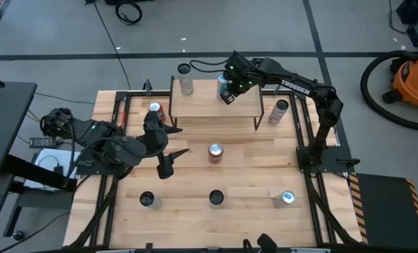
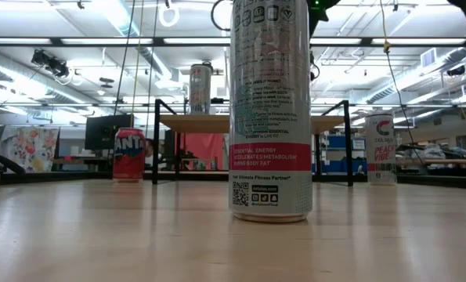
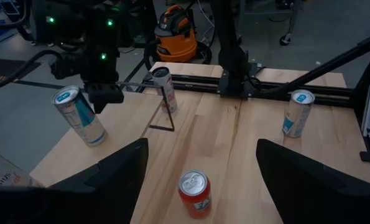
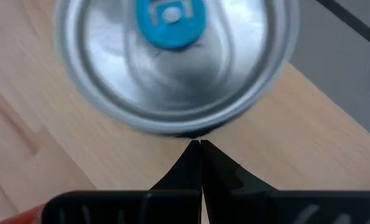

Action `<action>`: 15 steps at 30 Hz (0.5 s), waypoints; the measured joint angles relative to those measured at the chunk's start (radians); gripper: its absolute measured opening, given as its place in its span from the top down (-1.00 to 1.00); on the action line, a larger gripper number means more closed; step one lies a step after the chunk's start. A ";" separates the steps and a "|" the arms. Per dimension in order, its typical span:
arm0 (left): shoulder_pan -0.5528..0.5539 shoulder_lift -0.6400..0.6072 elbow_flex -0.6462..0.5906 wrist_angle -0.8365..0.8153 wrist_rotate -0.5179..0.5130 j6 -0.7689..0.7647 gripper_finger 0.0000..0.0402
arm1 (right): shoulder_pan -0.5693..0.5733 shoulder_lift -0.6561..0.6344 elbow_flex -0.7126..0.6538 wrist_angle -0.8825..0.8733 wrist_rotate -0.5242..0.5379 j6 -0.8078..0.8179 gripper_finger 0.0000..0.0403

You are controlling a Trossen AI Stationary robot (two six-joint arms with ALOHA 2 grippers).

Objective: Place canned beverage on shelf
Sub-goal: Put the top blue soda can on the shelf

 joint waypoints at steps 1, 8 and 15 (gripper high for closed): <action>0.000 0.000 0.000 0.000 0.000 0.000 -0.55 | 0.001 0.000 0.000 0.010 -0.001 -0.001 0.98; 0.000 0.000 0.000 0.001 0.000 0.000 -0.55 | 0.001 0.000 0.000 0.061 -0.016 -0.006 0.98; 0.000 0.000 0.000 0.001 0.000 0.000 -0.55 | -0.005 0.000 0.000 0.080 -0.016 -0.016 0.98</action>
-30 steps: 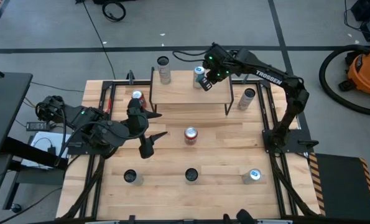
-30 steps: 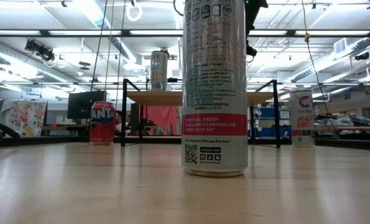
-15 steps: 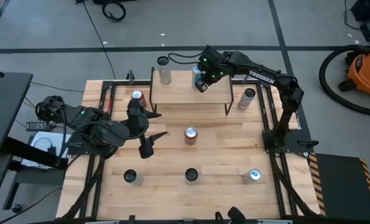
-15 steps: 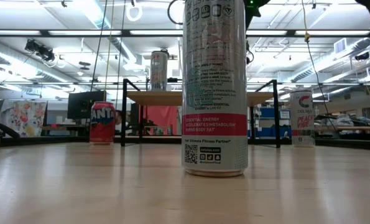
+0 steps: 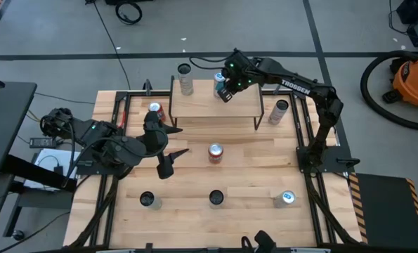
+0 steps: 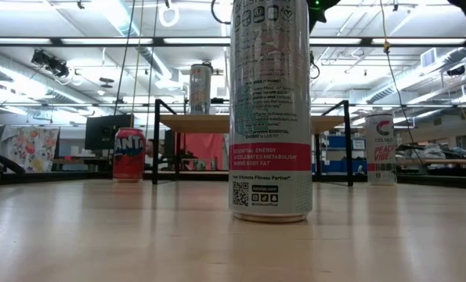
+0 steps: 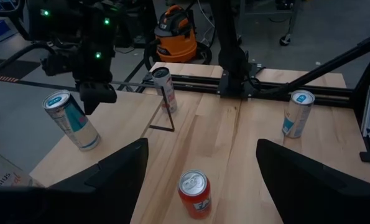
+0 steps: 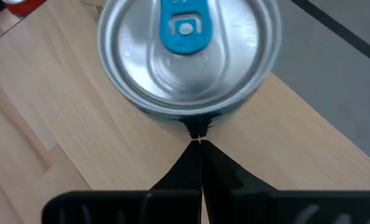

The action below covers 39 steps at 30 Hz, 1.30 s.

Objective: Place canned beverage on shelf
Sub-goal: Put the top blue soda can on the shelf

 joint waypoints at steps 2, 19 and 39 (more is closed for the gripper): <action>0.000 0.000 0.000 0.000 0.000 0.000 -0.55 | -0.001 0.000 0.000 -0.003 0.001 0.000 0.98; 0.000 0.000 0.000 0.000 0.000 0.000 -0.55 | -0.025 0.000 0.000 0.053 -0.009 0.011 0.98; 0.000 0.000 0.000 0.001 0.000 -0.001 -0.55 | -0.025 0.000 0.000 0.109 -0.052 0.008 0.98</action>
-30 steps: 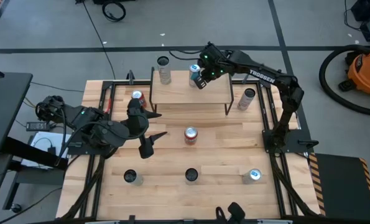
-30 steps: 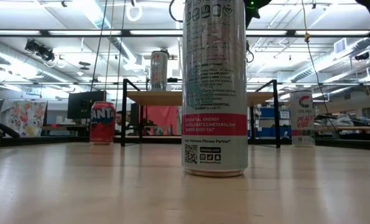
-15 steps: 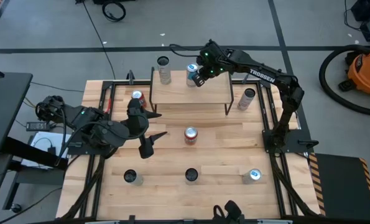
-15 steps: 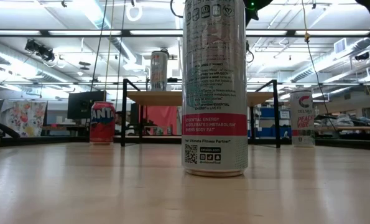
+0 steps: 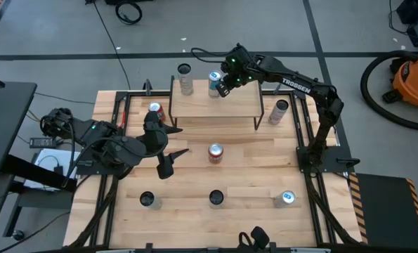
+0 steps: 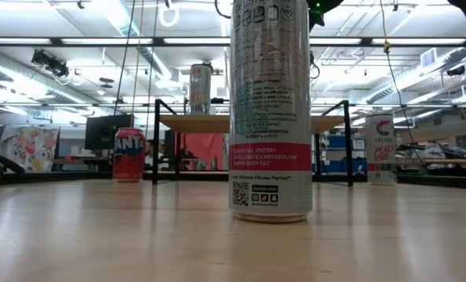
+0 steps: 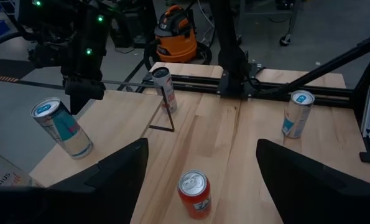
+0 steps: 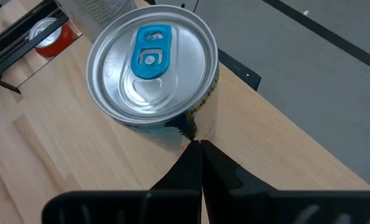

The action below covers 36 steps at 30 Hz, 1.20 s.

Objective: Place canned beverage on shelf
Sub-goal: Put the top blue soda can on the shelf, then put the bottom red soda can on the shelf

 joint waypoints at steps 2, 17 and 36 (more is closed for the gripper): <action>0.000 0.000 0.000 0.000 0.000 0.000 -0.55 | 0.000 0.000 0.000 0.002 0.000 0.000 0.98; 0.000 0.000 0.000 0.000 0.000 0.000 -0.55 | 0.007 0.000 0.000 0.015 -0.032 0.000 0.98; 0.000 0.000 0.000 0.000 0.000 0.000 -0.55 | 0.018 -0.001 0.000 -0.023 -0.052 -0.011 0.98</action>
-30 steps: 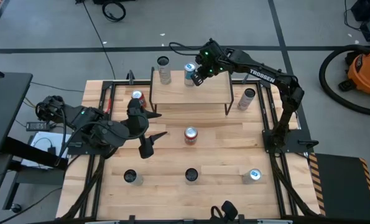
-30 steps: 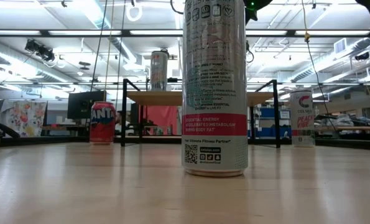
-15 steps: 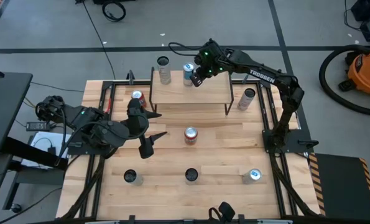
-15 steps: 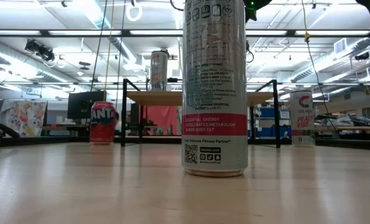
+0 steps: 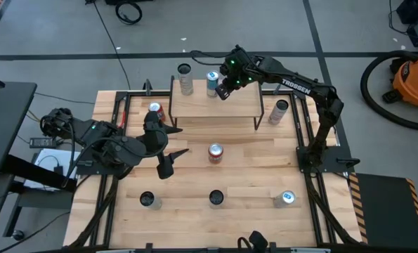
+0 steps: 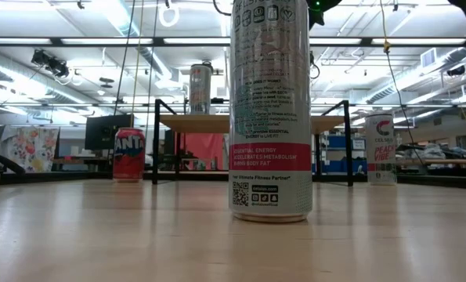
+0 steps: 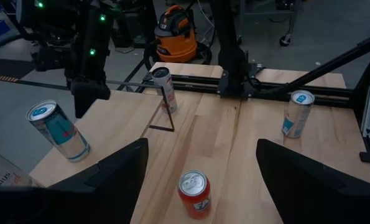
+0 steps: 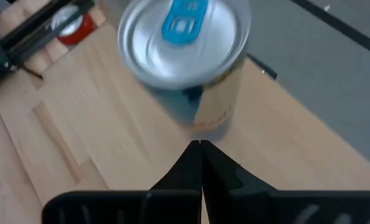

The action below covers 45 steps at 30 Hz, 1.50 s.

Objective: Place canned beverage on shelf
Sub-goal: Put the bottom red soda can on the shelf

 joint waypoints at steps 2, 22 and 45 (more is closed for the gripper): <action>0.000 0.000 0.000 0.000 0.000 0.000 -0.55 | 0.008 0.000 0.000 -0.027 0.000 -0.006 0.98; 0.000 0.000 0.000 -0.078 -0.037 -0.051 -0.55 | 0.143 -0.185 0.052 -0.286 0.124 -0.070 0.98; 0.000 0.000 0.000 -0.071 -0.037 -0.099 -0.55 | 0.416 -0.401 0.051 -0.436 0.191 0.020 0.66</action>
